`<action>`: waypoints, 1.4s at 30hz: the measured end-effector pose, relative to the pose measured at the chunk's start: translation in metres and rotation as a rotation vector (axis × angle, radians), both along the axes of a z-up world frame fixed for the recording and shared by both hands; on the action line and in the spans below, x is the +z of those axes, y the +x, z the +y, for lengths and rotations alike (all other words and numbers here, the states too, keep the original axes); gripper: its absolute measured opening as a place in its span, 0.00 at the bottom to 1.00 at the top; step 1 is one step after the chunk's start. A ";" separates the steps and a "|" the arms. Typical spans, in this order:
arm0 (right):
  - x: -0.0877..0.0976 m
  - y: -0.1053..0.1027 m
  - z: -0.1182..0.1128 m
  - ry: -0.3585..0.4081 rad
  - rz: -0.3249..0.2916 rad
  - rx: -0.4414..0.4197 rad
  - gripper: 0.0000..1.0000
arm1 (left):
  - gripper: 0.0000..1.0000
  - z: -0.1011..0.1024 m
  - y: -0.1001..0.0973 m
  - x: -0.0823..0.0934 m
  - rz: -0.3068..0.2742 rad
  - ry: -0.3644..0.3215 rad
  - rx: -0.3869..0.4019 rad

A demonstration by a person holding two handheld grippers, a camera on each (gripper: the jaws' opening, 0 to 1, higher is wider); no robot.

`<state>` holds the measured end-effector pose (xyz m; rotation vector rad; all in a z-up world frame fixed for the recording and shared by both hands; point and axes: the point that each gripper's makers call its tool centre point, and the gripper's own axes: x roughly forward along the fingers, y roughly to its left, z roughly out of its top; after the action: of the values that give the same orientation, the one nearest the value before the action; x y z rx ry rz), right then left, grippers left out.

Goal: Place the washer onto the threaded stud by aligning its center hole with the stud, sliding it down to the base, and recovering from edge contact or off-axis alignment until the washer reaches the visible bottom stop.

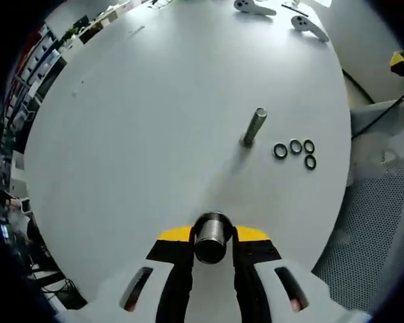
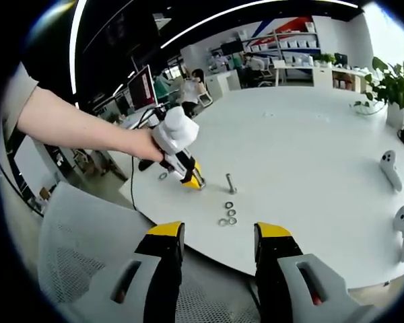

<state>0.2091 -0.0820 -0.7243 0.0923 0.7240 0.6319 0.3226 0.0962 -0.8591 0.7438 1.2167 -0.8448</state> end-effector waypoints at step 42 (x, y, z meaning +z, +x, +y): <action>-0.003 -0.004 0.005 -0.021 0.003 0.057 0.43 | 0.34 0.059 -0.005 0.081 -0.241 -0.246 0.413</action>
<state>0.2046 -0.0774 -0.7270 0.0535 0.7378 0.6789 0.3174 0.1555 -0.7783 0.3627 0.9812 -0.5312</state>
